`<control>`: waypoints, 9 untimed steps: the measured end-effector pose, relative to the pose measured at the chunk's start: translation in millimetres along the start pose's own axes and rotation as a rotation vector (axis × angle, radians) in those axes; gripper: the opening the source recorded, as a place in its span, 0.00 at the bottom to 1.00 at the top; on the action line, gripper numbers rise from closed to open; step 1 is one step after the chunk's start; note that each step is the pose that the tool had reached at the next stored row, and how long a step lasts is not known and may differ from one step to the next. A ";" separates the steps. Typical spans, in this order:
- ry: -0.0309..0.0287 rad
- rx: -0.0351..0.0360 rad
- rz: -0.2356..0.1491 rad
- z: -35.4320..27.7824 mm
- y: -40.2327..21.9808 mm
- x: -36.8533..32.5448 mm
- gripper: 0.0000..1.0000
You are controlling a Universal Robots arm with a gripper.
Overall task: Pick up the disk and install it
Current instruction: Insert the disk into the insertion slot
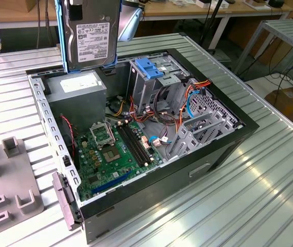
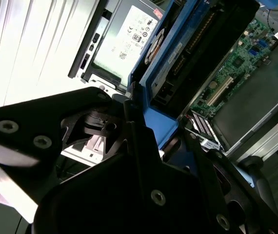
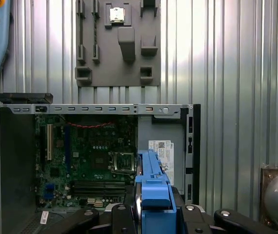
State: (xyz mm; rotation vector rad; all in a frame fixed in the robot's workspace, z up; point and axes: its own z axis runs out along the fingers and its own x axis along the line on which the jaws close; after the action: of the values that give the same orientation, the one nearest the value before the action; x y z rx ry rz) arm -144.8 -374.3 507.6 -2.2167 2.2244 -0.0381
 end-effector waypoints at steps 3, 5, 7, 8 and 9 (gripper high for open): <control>0.0000 0.0000 0.000 0.0 0.0 1.4 0.37; 0.0000 0.0000 0.000 0.1 0.0 2.6 0.37; 0.0001 0.0000 0.000 0.0 0.0 3.3 0.37; 0.0001 0.0000 0.000 0.1 0.0 3.7 0.37; 0.0001 0.0000 0.000 0.1 0.0 4.1 0.37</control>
State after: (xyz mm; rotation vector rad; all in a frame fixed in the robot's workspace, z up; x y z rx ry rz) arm -144.8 -378.4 507.6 -2.2169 2.2244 -0.0382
